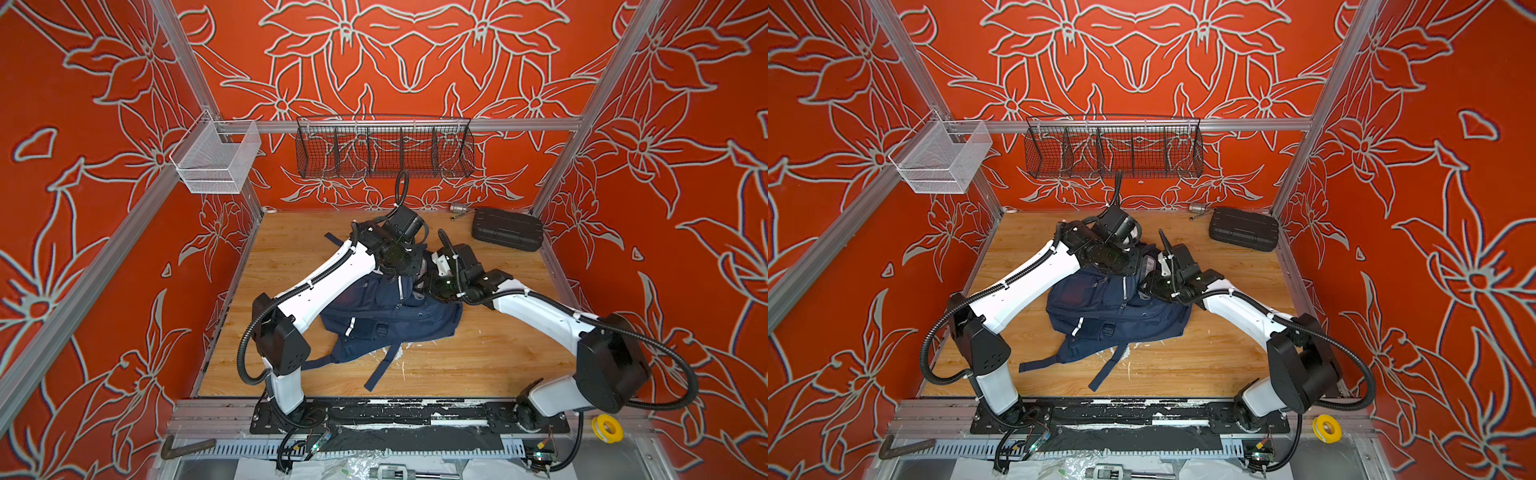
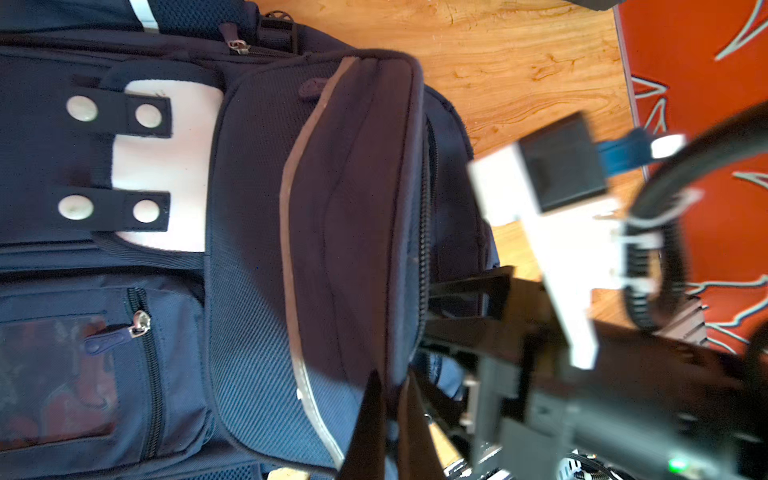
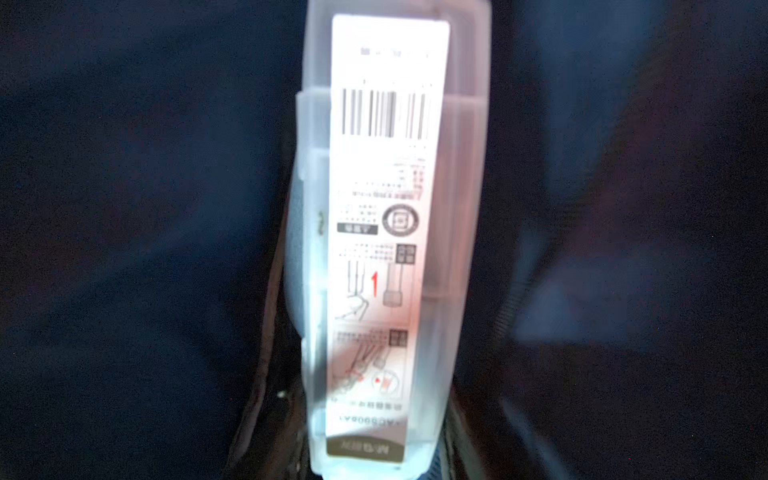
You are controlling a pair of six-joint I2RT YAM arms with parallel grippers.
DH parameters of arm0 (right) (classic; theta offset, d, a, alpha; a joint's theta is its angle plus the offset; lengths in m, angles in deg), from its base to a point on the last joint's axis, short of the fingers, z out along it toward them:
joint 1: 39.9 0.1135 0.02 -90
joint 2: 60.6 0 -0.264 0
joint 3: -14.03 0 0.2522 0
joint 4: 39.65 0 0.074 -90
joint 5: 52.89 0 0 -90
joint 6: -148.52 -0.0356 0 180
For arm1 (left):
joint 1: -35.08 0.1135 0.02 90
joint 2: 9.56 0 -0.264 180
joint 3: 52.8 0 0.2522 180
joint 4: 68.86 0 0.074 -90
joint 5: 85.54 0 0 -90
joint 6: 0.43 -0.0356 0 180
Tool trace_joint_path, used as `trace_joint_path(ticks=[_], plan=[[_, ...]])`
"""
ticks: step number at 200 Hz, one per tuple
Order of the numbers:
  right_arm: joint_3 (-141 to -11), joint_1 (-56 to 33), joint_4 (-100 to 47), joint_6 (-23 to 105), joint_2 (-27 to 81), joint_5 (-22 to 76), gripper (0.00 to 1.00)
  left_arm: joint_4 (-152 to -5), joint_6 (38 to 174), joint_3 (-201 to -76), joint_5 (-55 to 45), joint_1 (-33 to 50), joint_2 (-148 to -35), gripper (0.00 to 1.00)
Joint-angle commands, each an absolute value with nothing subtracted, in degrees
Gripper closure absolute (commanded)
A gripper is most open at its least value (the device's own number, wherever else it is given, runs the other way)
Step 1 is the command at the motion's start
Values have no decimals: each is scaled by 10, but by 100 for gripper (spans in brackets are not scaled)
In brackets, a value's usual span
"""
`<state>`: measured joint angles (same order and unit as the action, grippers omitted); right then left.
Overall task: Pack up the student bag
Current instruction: 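Carry the pencil box into the front pocket with right gripper while left holds pocket edge, then release the pencil box inside the pocket and raise the right gripper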
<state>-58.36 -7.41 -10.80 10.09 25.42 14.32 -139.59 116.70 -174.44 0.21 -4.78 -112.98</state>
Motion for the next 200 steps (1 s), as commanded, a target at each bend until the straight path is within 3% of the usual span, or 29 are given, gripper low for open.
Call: trace_joint_path(ticks=[1, 22, 55, 85, 123, 200], plan=[[-618, -70, -122, 44, 288, 175, 64, -1344, 1171, -1755, -18, -49, -1123, 100], [-647, -57, -78, 50, 325, 179, 59, -1345, 1167, -1756, -15, -50, -1121, 100], [-682, -38, -13, 86, 321, 222, 33, -1346, 1162, -1754, -8, -50, -1118, 100], [-659, -39, 7, 112, 261, 290, 20, -1347, 1152, -1754, -6, -49, -1117, 100], [-648, -44, 34, 157, 198, 327, 15, -1338, 1134, -1755, -10, -50, -1115, 94], [-545, -99, 8, 254, 33, 356, 18, -1336, 1127, -1775, -27, -50, -1149, 94]])
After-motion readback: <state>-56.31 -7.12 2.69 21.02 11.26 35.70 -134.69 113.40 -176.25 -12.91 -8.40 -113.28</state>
